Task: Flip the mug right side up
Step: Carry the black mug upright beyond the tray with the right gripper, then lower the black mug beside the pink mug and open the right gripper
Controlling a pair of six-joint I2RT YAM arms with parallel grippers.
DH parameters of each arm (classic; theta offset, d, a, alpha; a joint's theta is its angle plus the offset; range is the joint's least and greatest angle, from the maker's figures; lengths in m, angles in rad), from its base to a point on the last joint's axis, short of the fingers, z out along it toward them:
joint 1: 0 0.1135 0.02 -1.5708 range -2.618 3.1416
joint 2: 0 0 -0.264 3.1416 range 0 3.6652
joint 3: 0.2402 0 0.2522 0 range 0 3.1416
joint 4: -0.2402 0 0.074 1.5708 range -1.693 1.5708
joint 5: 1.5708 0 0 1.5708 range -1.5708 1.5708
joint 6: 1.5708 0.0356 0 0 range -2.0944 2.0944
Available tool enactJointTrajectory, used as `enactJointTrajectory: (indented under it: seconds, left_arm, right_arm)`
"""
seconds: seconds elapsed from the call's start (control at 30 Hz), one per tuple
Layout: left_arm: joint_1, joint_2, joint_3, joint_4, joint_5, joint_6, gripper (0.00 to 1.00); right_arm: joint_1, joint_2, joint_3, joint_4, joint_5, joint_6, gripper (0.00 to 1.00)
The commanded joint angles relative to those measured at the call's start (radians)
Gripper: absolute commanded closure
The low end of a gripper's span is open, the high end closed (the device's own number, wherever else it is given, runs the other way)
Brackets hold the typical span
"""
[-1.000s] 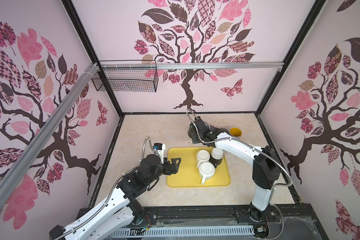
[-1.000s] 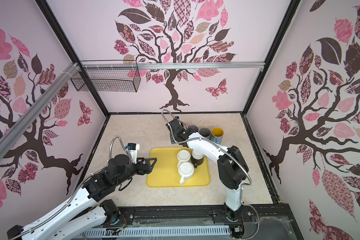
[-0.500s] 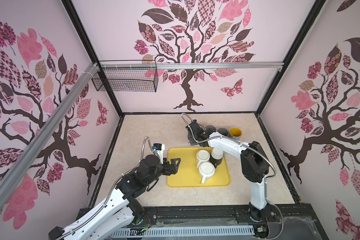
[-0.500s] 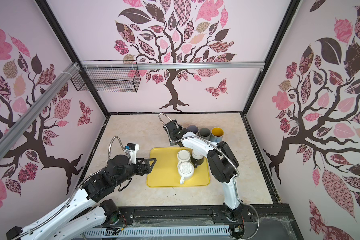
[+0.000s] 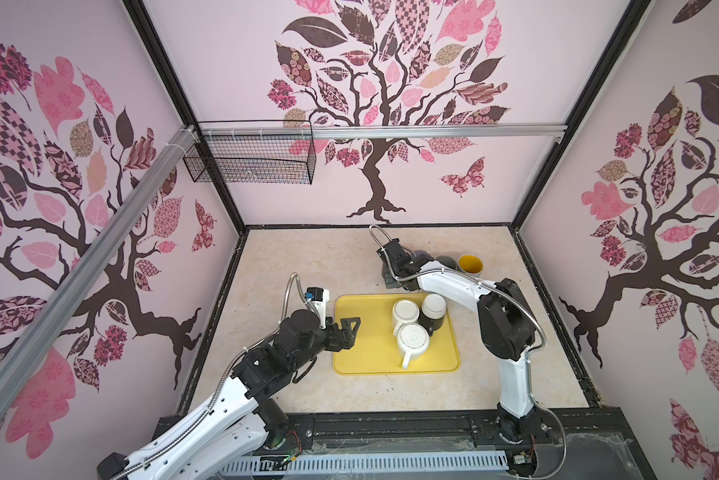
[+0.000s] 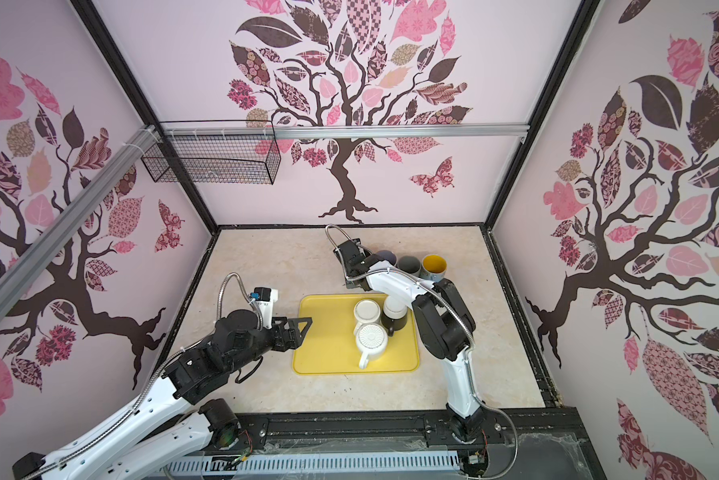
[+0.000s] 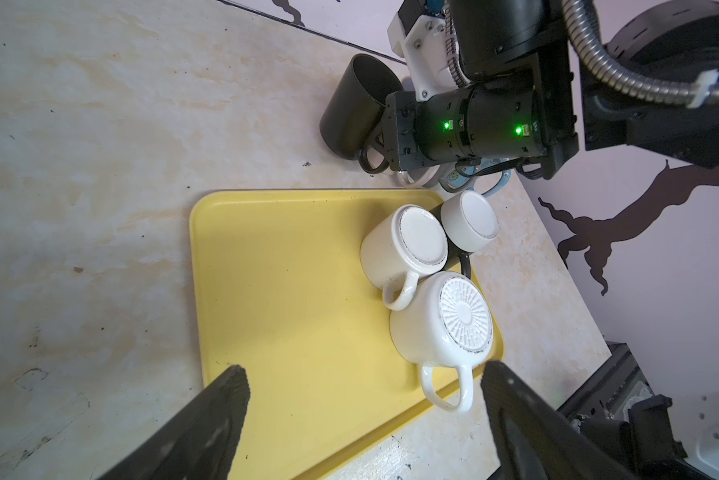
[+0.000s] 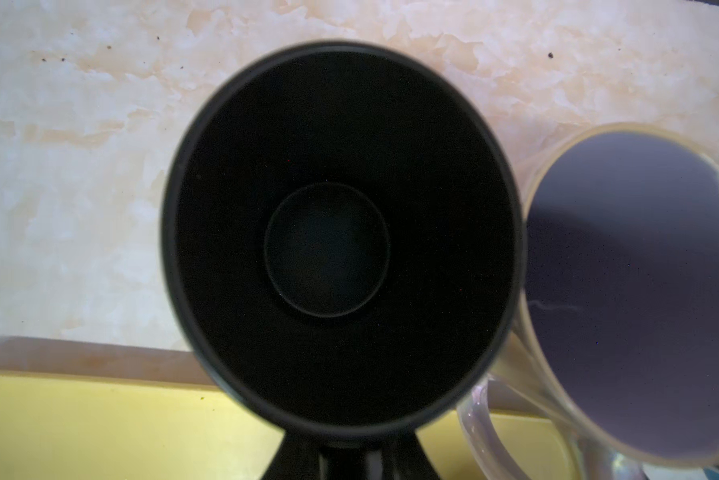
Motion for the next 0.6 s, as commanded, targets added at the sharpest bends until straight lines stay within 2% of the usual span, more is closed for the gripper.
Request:
enactJointTrajectory:
  seconds: [0.0,0.57]
  left_arm:
    - [-0.004,-0.006,-0.026,0.006,0.004,0.008,0.09]
    - [-0.004,0.002,-0.03,0.001,0.007,0.01,0.09]
  right_arm:
    - [0.0,0.02,0.024,0.062,0.022,0.005,1.0]
    - [0.0,0.041,-0.023,0.072,0.037,0.016,1.0]
